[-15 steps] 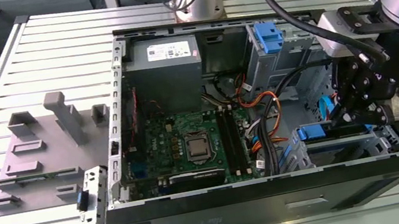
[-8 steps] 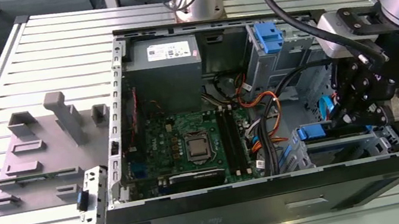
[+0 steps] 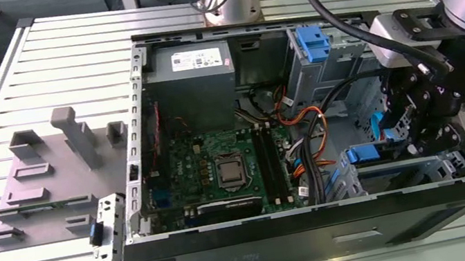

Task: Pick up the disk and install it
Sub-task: 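Insert the first disk wire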

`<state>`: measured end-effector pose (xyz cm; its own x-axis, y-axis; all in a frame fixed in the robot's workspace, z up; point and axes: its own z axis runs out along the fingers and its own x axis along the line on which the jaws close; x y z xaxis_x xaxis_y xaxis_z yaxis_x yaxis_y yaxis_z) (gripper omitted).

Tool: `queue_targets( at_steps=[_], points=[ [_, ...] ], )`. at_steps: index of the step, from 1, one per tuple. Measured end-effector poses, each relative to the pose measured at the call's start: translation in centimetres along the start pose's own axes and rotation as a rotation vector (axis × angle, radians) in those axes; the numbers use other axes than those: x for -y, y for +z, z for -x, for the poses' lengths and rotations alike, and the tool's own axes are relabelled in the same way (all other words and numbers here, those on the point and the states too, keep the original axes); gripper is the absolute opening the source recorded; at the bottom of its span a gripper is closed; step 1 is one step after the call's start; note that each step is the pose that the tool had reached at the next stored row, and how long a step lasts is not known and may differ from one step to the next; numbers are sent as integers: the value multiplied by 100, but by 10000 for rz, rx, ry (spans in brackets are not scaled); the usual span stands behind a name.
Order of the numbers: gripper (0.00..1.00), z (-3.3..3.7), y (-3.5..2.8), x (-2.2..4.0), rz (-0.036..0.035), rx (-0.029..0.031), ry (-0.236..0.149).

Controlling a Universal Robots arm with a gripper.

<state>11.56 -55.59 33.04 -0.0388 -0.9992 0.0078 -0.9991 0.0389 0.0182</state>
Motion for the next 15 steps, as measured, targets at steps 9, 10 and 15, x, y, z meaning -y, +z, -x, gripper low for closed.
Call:
queue_targets(
  at_steps=[9, 10, 15],
  points=[
    [53, -1, -78, -1, 0, 1, 0],
    [53, -1, -107, -2, 0, 1, 0],
    [53, -1, -153, -3, 0, 4, 0]
  ],
)
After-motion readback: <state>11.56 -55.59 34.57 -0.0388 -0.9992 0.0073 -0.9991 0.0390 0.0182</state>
